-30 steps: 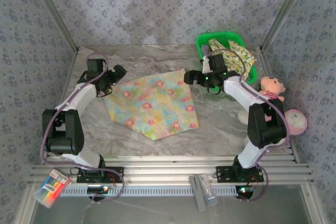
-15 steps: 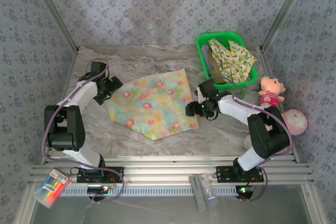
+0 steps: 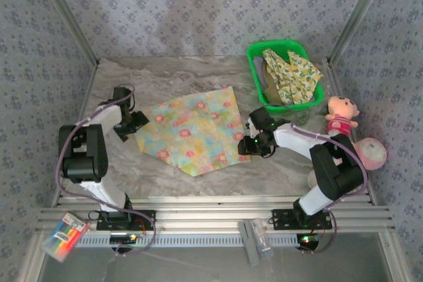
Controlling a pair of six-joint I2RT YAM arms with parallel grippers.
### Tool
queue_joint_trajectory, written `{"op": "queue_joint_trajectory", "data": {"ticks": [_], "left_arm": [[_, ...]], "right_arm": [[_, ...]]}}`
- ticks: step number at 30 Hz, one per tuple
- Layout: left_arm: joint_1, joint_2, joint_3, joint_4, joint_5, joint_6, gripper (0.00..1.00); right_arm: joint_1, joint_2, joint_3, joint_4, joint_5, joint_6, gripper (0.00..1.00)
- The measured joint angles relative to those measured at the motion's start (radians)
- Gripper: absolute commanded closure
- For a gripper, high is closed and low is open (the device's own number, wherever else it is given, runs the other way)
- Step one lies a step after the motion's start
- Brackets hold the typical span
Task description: Fold and stack the skirts
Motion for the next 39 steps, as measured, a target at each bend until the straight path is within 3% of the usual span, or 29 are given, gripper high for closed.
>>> {"op": "queue_joint_trajectory", "data": {"ticks": [3, 4, 7, 14, 17, 19, 24, 28, 31, 33, 34, 38, 39], "left_arm": [[0.01, 0.035, 0.012, -0.009, 0.014, 0.012, 0.91], [0.013, 0.035, 0.016, -0.002, 0.026, 0.013, 1.0], [-0.003, 0.023, 0.035, 0.0, 0.042, 0.011, 1.0], [-0.11, -0.158, 0.258, -0.159, -0.058, 0.011, 0.99], [-0.125, -0.108, 0.409, -0.209, -0.086, 0.015, 0.99], [-0.125, -0.001, 0.505, -0.236, -0.101, 0.027, 0.86], [-0.123, 0.271, 0.6, -0.288, -0.11, 0.062, 0.78], [-0.123, 0.349, 0.61, -0.339, -0.108, 0.09, 0.38], [-0.123, 0.29, 0.547, -0.309, -0.108, 0.095, 0.16], [-0.123, 0.202, 0.459, -0.291, -0.11, 0.09, 0.04], [-0.123, 0.147, 0.407, -0.282, -0.109, 0.082, 0.01], [-0.123, -0.076, 0.207, -0.227, -0.064, 0.04, 0.01], [-0.123, -0.131, 0.151, -0.211, -0.04, 0.023, 0.02]], "right_arm": [[0.0, 0.006, -0.001, 0.013, -0.017, -0.003, 0.86], [-0.001, 0.006, -0.001, 0.014, -0.023, -0.001, 0.91], [-0.018, -0.004, 0.0, 0.011, -0.045, 0.0, 1.0], [-0.174, -0.104, 0.045, 0.014, -0.153, -0.023, 1.0], [-0.214, -0.056, 0.108, 0.024, -0.176, -0.047, 1.0], [-0.217, 0.005, 0.157, 0.023, -0.172, -0.062, 1.0], [-0.212, 0.099, 0.207, -0.009, -0.113, -0.071, 0.96], [-0.189, 0.107, 0.215, -0.049, -0.052, -0.071, 0.75], [-0.155, 0.107, 0.216, -0.066, -0.017, -0.068, 0.51], [-0.136, 0.106, 0.216, -0.073, 0.008, -0.058, 0.43], [-0.129, 0.105, 0.216, -0.077, 0.023, -0.05, 0.29], [-0.126, 0.074, 0.195, -0.076, 0.054, -0.01, 0.22], [-0.13, 0.058, 0.18, -0.072, 0.053, 0.002, 0.14]]}}
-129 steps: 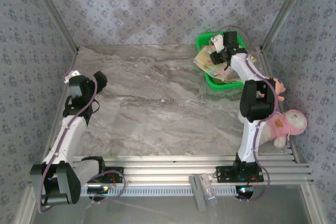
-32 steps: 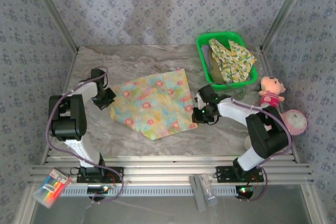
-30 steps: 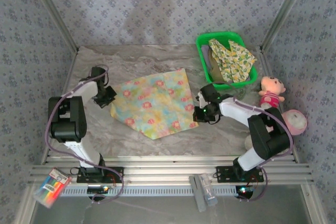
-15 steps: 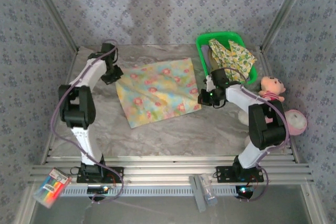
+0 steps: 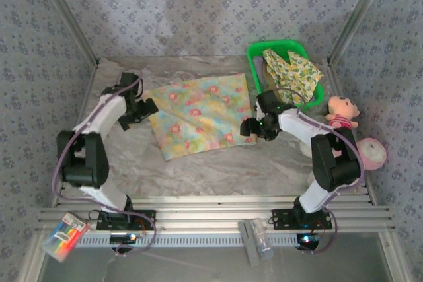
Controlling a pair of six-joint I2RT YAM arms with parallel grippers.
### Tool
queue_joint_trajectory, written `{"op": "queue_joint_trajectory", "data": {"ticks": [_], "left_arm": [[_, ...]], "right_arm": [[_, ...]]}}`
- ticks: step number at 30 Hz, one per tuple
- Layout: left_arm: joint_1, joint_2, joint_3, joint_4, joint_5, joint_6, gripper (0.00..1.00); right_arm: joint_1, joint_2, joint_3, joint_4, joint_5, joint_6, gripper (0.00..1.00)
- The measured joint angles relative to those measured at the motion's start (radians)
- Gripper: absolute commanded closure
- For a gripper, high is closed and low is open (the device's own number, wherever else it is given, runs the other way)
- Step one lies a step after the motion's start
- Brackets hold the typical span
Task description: Fold and stack the skirts
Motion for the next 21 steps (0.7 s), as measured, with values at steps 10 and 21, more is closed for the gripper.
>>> {"op": "queue_joint_trajectory", "data": {"ticks": [10, 21], "left_arm": [[-0.002, -0.18, -0.306, 0.106, 0.192, -0.116, 0.0], [-0.015, 0.317, 0.329, 0.137, 0.327, 0.059, 0.0]], "right_arm": [[0.068, -0.096, -0.072, 0.139, 0.002, -0.005, 0.0], [0.167, 0.016, -0.061, 0.291, -0.086, -0.016, 0.0]]}}
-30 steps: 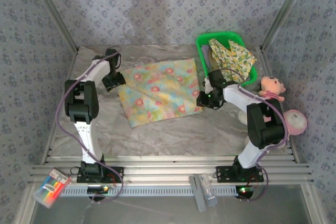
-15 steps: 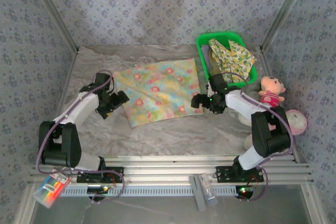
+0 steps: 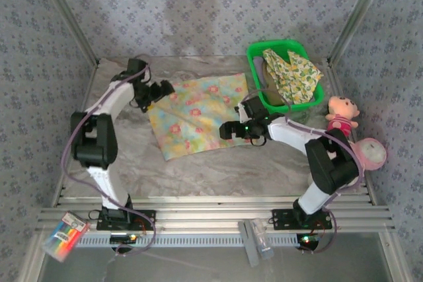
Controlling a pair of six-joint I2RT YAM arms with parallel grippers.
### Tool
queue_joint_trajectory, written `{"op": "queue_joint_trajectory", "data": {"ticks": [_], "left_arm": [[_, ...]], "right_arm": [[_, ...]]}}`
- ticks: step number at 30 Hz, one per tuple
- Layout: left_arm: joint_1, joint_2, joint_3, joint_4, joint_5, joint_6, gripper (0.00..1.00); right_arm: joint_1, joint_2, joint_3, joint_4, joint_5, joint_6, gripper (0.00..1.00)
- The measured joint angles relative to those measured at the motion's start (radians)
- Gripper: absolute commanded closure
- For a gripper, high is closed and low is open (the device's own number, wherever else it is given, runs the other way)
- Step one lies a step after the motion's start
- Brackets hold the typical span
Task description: Fold and stack the skirts
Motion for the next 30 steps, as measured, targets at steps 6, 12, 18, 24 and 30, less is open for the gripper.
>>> {"op": "queue_joint_trajectory", "data": {"ticks": [6, 12, 18, 24, 30], "left_arm": [[-0.002, 0.284, 0.24, -0.017, 0.037, 0.024, 0.0], [0.002, 0.306, 0.2, 0.007, 0.058, -0.002, 0.0], [-0.019, 0.137, -0.107, 0.211, 0.105, -0.108, 0.0], [-0.167, -0.008, -0.366, 0.441, 0.137, -0.35, 0.0], [-0.329, -0.073, -0.444, 0.486, 0.049, -0.536, 0.0]], "right_arm": [[0.017, 0.08, 0.017, 0.003, -0.058, 0.028, 0.0], [0.003, 0.183, 0.142, -0.029, -0.075, 0.039, 0.0], [-0.042, 0.35, 0.365, -0.045, -0.074, 0.027, 0.0], [-0.085, 0.533, 0.626, -0.035, -0.066, -0.01, 0.0], [-0.131, 0.641, 0.82, -0.072, -0.066, -0.069, 0.0]]}}
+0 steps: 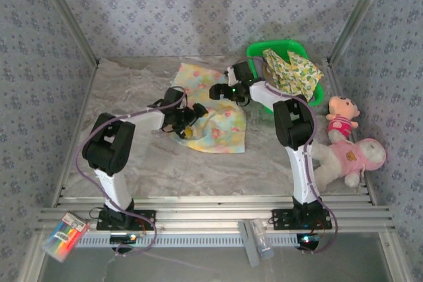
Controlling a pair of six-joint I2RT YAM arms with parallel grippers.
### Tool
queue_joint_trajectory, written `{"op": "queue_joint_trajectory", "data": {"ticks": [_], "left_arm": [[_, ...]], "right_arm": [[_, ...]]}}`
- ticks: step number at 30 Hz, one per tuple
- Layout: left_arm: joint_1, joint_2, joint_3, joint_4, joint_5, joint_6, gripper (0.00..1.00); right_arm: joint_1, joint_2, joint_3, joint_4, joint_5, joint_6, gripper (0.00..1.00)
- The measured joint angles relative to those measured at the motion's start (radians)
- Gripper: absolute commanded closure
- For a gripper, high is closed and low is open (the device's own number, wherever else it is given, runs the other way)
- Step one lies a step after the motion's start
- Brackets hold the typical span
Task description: Fold and stack the skirts
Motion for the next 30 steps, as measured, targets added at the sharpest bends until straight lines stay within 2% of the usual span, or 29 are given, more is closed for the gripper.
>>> {"op": "queue_joint_trajectory", "data": {"ticks": [5, 9, 14, 17, 23, 30], "left_arm": [[0.034, -0.082, -0.04, -0.082, -0.14, -0.028, 0.0], [0.094, -0.18, -0.067, -0.156, -0.246, -0.02, 0.0], [0.137, -0.307, -0.131, -0.201, -0.34, -0.017, 0.0], [0.161, -0.352, -0.162, -0.244, -0.379, -0.015, 0.0], [0.242, -0.446, -0.217, -0.328, -0.434, 0.019, 0.0], [0.326, -0.535, -0.262, -0.389, -0.44, 0.085, 0.03]], "right_arm": [[-0.011, -0.061, -0.008, -0.047, 0.056, -0.13, 0.0], [0.011, -0.248, -0.167, -0.082, 0.14, -0.303, 0.01], [0.057, -0.476, -0.355, -0.149, 0.185, -0.558, 0.11], [0.114, -0.554, -0.471, -0.191, 0.183, -0.706, 0.14], [0.261, -0.575, -0.648, -0.3, 0.177, -0.946, 0.26], [0.282, -0.576, -0.692, -0.335, 0.167, -1.076, 0.44]]}}
